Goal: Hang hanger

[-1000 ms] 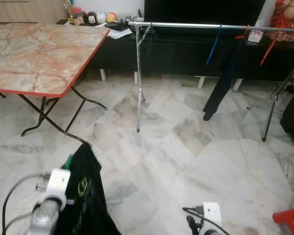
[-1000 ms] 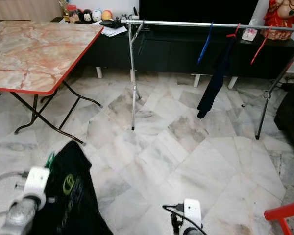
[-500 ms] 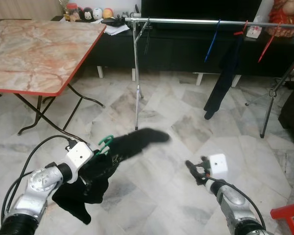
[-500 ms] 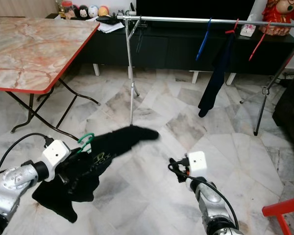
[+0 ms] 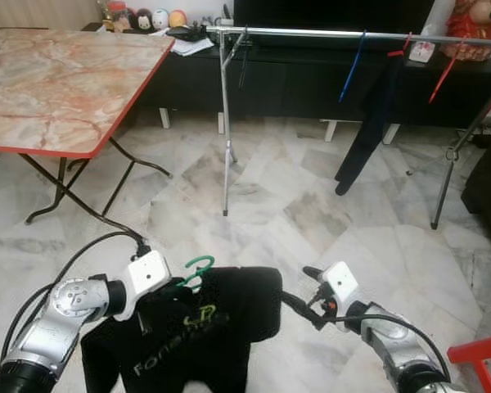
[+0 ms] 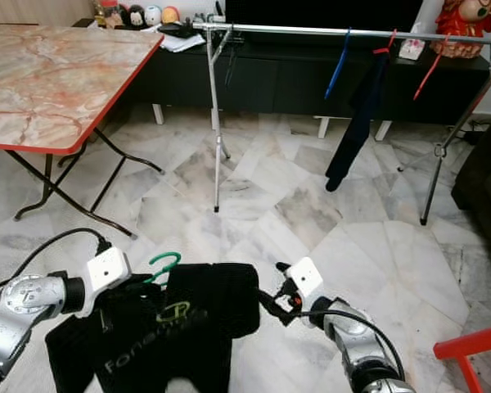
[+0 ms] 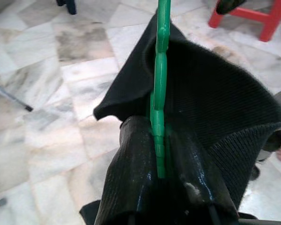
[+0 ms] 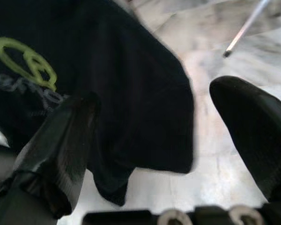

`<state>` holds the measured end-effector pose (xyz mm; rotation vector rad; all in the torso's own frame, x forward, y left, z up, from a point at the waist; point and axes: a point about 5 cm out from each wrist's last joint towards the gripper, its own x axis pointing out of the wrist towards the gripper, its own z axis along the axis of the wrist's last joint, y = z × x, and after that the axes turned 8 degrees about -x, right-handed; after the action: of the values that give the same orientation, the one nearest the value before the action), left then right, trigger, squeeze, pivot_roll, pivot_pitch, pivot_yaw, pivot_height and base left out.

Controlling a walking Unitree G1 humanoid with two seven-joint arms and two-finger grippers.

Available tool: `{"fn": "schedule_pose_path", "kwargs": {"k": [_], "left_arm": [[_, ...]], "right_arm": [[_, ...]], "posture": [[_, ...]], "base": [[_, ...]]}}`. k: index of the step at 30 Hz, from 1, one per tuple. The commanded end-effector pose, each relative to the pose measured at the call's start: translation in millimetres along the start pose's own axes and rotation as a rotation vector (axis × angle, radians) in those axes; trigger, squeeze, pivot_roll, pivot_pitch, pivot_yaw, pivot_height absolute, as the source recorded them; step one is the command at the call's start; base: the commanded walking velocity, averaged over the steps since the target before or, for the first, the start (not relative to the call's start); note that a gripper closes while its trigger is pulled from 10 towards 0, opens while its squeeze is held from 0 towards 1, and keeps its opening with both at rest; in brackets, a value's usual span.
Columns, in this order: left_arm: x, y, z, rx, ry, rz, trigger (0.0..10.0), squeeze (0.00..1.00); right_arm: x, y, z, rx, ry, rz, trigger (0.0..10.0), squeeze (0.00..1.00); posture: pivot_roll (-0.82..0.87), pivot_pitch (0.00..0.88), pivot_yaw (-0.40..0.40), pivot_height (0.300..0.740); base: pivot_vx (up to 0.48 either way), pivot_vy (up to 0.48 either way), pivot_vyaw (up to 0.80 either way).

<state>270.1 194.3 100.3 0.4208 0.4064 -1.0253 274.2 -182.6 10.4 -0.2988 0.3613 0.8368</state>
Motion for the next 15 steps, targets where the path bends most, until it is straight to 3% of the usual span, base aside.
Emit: {"fn": "schedule_pose_path", "kwargs": {"k": [1,10,11,13,14,15], "left_arm": [[-0.6,-1.4,10.1,0.034,0.0,-0.039,10.0,0.0],[2.5,-7.1,15.0,0.034,0.001,-0.068,10.0,0.0],[3.7,-9.1,16.3,0.037,-0.001,-0.077,10.0,0.0],[3.9,-9.8,17.3,0.036,-0.002,-0.079,10.0,0.0],[4.0,-10.1,17.9,0.036,-0.002,-0.08,10.0,0.0],[4.0,-10.1,17.9,0.036,-0.002,-0.08,10.0,0.0]], "right_arm": [[-5.3,-3.9,2.9,-0.057,0.004,0.05,10.0,1.0],[-10.6,-9.9,6.1,-0.134,0.032,0.104,10.0,1.0],[-11.0,-9.8,6.3,-0.149,0.036,0.115,10.0,0.0],[-11.2,-9.2,6.3,-0.148,0.035,0.128,10.0,0.0],[-11.4,-8.8,6.3,-0.147,0.033,0.137,3.4,0.0],[-11.4,-8.8,6.3,-0.147,0.033,0.137,3.4,0.0]], "posture": [[0.01,0.033,-0.086,0.74],[0.0,0.033,-0.105,0.74],[0.0,0.033,-0.11,0.74],[0.0,0.033,-0.11,0.74],[0.0,0.033,-0.11,0.74],[0.0,0.033,-0.11,0.74]], "base": [[0.0,0.0,0.0],[0.0,0.0,0.0],[0.0,0.0,0.0],[0.0,0.0,0.0],[0.0,0.0,0.0],[0.0,0.0,0.0]]}}
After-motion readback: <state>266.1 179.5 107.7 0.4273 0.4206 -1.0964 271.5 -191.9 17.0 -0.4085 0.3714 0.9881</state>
